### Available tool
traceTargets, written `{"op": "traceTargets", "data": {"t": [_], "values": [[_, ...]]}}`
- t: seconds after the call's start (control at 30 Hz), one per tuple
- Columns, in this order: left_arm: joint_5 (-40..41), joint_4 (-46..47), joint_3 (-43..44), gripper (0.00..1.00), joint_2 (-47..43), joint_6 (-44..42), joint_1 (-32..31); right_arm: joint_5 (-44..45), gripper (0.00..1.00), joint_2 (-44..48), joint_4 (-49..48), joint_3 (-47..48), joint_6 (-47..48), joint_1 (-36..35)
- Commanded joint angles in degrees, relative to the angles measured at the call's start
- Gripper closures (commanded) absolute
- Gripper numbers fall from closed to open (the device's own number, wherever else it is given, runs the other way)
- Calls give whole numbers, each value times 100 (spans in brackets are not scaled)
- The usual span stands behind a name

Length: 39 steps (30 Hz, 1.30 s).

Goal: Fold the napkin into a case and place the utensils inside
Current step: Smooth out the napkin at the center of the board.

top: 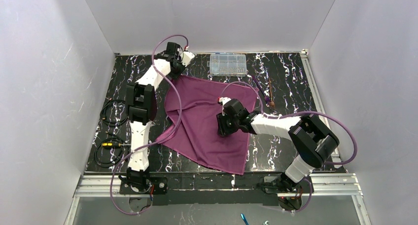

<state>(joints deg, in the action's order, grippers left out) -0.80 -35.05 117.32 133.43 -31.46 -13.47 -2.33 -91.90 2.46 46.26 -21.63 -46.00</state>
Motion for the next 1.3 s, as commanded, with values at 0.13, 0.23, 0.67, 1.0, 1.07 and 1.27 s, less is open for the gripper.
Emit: {"op": "traceTargets", "data": {"t": [0.13,0.23,0.67,1.0,1.07,1.27], "values": [[797,1466,-392,100,-170,-694,-58,201,56,-211,751,207,343,-10],[1099,1884,-307,100,34,-1005,-51,431,56,-172,822,206,382,30],[503,431,-327,5,-612,-823,-43,53,51,-264,1033,886,596,218],[-2015,-1343,-2823,5,-2750,-1020,-12,-334,37,21,1296,1634,588,682],[-2034,-1128,-3469,5,-2886,-1196,-50,-243,37,-114,1364,1691,617,932],[-1598,-356,-4490,7,-2858,-1460,-97,-148,37,-783,1057,2217,631,1643]]}}
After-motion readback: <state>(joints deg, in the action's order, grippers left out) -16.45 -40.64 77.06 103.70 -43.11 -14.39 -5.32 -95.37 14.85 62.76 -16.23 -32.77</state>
